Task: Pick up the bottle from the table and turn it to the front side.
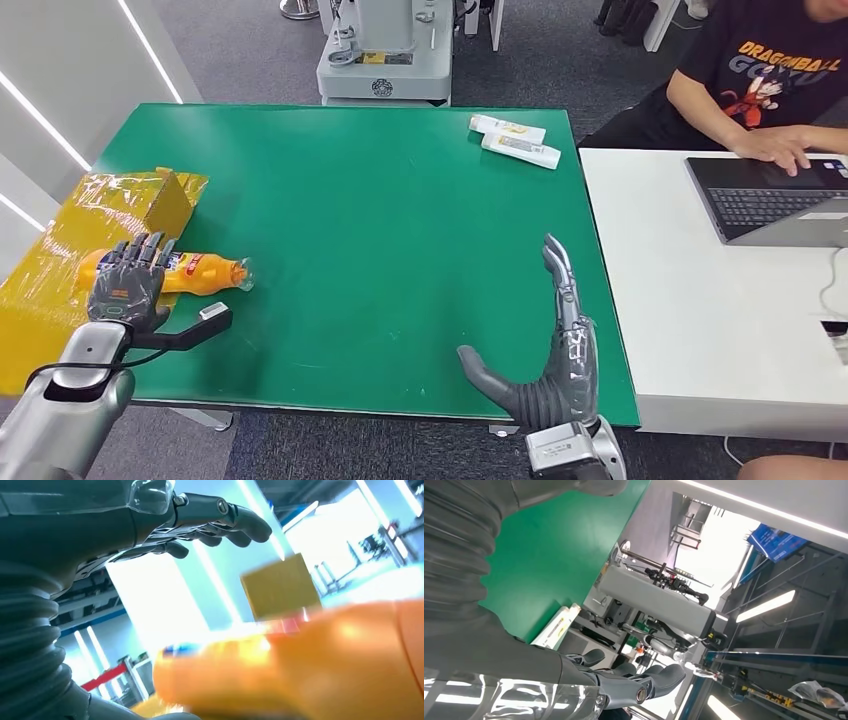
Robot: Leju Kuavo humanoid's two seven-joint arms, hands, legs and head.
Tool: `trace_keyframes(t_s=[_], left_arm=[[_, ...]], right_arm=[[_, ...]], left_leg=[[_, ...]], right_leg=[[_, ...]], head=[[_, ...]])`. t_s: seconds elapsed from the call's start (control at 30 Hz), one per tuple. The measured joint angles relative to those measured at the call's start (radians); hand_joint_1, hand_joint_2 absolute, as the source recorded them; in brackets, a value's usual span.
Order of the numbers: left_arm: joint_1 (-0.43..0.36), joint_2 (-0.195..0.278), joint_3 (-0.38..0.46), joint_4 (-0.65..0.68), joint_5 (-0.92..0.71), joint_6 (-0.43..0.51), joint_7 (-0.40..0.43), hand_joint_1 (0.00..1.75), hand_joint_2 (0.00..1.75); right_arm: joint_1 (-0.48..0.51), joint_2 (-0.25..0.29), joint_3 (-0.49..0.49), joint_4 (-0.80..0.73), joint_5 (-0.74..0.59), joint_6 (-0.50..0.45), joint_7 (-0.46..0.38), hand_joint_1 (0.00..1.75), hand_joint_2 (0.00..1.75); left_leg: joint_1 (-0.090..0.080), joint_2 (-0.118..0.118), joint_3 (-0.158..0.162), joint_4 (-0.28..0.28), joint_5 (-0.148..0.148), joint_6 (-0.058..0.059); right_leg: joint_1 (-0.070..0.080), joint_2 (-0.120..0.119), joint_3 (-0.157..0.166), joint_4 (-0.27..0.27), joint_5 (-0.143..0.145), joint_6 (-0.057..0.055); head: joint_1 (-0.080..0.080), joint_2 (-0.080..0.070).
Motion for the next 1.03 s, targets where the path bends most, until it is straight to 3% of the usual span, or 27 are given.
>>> trace_keyframes(t_s=[0.23, 0.47, 0.67, 0.8, 1.03], left_arm=[[0.064, 0.025, 0.021, -0.173, 0.018, 0.001, -0.019, 0.0, 1.75], [0.103, -0.005, 0.027, -0.325, 0.18, 0.059, -0.089, 0.0, 1.75], [0.097, -0.069, 0.024, -0.454, 0.652, 0.114, -0.277, 0.0, 1.75], [0.071, -0.126, -0.017, -0.519, 1.033, 0.005, -0.356, 0.0, 1.75], [0.049, -0.236, -0.124, -0.57, 1.553, -0.168, -0.378, 0.0, 1.75]], right_arm=[[0.008, 0.0, -0.002, -0.003, 0.0, -0.004, -0.007, 0.0, 1.75], [0.014, 0.0, -0.002, -0.004, 0.0, -0.016, -0.013, 0.0, 1.75], [0.016, 0.0, -0.002, -0.004, -0.001, -0.033, -0.007, 0.0, 1.75], [0.013, 0.0, 0.0, -0.003, -0.014, -0.043, -0.008, 0.0, 1.75], [0.003, -0.004, 0.002, 0.004, -0.04, -0.053, -0.017, 0.0, 1.75]], left_leg=[[0.0, 0.0, 0.0, 0.0, 0.0, 0.0], [0.0, 0.0, 0.0, 0.0, 0.0, 0.0], [0.0, 0.0, 0.0, 0.001, 0.0, 0.0], [0.0, -0.001, 0.0, 0.001, 0.0, 0.0], [-0.001, -0.001, 0.0, 0.001, 0.0, 0.0]], right_leg=[[0.0, 0.0, 0.0, 0.0, 0.0, 0.0], [0.0, 0.0, 0.0, -0.001, 0.0, 0.0], [0.0, 0.0, 0.0, -0.001, 0.0, 0.0], [0.0, -0.002, 0.001, -0.001, 0.0, 0.0], [0.0, -0.001, 0.001, -0.001, 0.0, 0.0]], head=[[0.0, 0.0], [0.0, 0.0], [0.0, 0.0], [0.0, 0.0], [0.0, 0.0]])
